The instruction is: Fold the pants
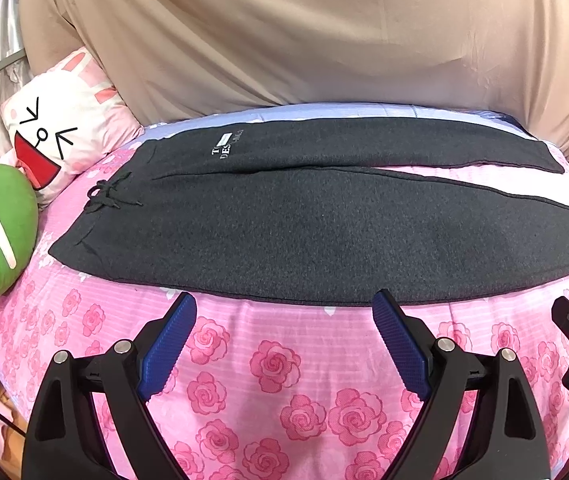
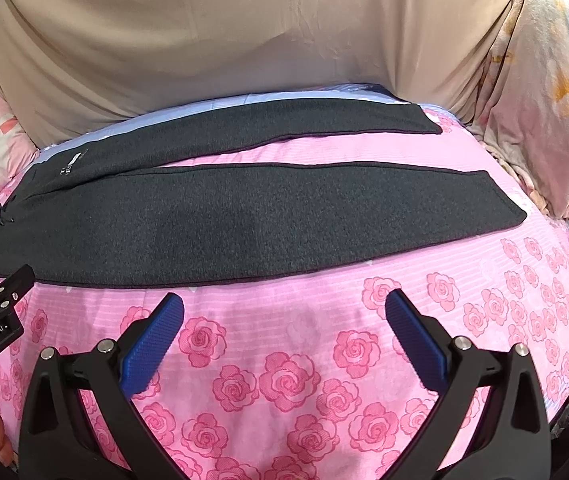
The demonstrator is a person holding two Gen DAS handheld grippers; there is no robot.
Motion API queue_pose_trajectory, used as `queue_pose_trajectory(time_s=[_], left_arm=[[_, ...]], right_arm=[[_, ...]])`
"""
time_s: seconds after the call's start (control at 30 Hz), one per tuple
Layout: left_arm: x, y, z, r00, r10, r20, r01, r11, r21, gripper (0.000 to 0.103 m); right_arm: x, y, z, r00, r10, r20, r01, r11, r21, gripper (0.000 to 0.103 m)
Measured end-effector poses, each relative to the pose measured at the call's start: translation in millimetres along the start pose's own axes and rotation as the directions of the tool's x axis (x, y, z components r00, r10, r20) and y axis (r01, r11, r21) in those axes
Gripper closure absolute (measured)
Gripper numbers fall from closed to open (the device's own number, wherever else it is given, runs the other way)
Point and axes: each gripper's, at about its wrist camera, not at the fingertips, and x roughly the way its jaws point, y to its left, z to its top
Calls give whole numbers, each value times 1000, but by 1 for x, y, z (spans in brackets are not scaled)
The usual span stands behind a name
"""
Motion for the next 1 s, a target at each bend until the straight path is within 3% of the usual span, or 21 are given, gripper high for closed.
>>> queue_pose_trajectory(time_s=[1.0], left_arm=[[-1, 2, 1, 1000, 11, -2, -11, 1000, -7, 16]], right_arm=[[2, 1, -4, 1000, 24, -4, -24, 1000, 4, 5]])
